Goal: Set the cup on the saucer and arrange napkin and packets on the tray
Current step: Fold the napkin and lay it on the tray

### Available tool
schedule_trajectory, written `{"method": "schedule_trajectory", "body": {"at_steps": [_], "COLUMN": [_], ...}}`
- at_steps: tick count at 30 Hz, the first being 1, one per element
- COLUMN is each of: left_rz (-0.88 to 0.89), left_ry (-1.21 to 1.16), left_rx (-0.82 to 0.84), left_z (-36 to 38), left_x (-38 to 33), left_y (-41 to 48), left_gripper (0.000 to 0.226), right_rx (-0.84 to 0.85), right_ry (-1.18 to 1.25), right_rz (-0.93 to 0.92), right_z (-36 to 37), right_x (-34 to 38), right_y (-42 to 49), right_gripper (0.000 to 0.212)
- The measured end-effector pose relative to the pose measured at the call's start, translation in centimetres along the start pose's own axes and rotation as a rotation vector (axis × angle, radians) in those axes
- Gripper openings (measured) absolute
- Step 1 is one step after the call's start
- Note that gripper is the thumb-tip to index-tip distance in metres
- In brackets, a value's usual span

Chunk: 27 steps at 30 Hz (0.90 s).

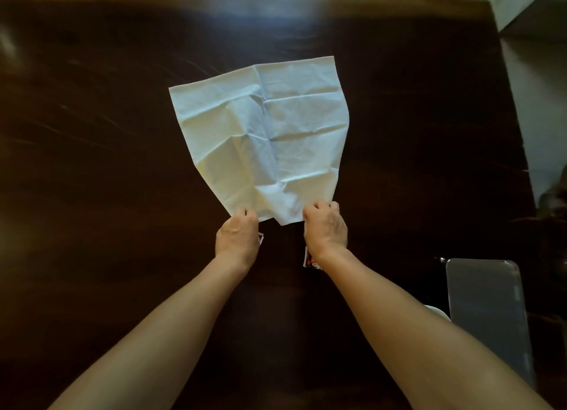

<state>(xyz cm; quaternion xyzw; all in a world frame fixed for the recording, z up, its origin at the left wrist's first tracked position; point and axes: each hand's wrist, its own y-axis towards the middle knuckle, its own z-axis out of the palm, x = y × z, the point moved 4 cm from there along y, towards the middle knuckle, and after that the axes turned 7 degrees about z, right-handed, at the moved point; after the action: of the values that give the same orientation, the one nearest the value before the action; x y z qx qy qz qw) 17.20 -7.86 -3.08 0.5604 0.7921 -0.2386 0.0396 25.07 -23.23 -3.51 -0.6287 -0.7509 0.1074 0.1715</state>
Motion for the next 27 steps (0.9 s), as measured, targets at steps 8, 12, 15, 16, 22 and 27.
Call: {"method": "schedule_trajectory", "body": {"at_steps": [8,12,15,16,22,27], "left_rz": [0.099,0.204,0.270,0.282,0.310,0.273], "left_ry": [-0.125,-0.135,-0.168,-0.172,-0.155,-0.302], "left_rx": [-0.221,-0.257,-0.307,-0.335,-0.517,-0.715], "left_z": [-4.5,-7.6,-9.7,-10.5,-15.4,-19.0], "left_x": [-2.5,-4.6,-5.6,-5.9,-6.5,-6.5], "left_y": [-2.9,-5.8,-8.6,-9.6,-15.3,-20.5], "left_gripper": [0.017,0.014,0.008,0.008,0.009,0.005], "right_rx": [0.081,-0.032,-0.100,-0.131,-0.298,-0.346], "right_ry": [0.156,0.270,0.321,0.335,0.372,0.396], "right_rz": [-0.081,-0.218,-0.318,-0.333,-0.363,-0.409], "right_z": [-2.4,-6.0,-8.6,-9.4,-13.2,-15.6], "right_x": [0.7,2.9,4.2,4.3,3.0,0.7], "right_y": [-3.5,-6.7,-9.7,-10.7,-16.1,-19.7], "right_gripper": [0.045,0.037,0.019,0.017,0.023,0.015]}}
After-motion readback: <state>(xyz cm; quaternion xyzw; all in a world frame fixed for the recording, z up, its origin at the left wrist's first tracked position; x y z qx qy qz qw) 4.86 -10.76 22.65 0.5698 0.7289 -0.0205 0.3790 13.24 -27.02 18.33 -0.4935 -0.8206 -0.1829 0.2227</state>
